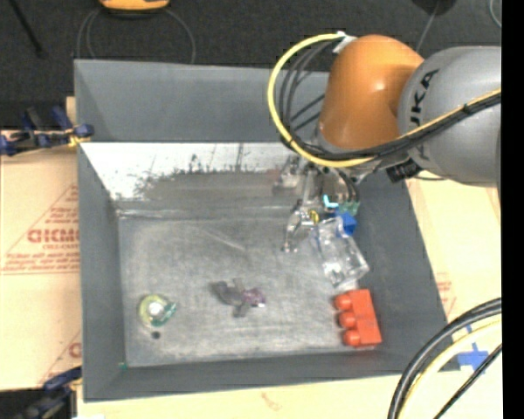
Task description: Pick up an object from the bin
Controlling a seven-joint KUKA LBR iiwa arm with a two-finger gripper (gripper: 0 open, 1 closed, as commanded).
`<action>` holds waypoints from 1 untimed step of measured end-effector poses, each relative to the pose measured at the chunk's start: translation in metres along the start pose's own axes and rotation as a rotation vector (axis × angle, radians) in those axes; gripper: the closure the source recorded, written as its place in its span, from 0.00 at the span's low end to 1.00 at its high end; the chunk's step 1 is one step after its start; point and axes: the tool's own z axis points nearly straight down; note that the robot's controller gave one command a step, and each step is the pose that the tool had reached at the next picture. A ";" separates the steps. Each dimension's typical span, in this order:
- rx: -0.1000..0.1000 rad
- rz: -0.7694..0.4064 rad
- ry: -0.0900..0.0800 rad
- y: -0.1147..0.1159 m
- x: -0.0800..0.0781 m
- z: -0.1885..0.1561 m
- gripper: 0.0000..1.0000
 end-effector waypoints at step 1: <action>0.000 -0.334 0.000 0.038 0.036 0.109 0.00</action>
Offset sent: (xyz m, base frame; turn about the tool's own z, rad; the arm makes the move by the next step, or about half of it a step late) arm -0.0355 0.0381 -0.1062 -0.3352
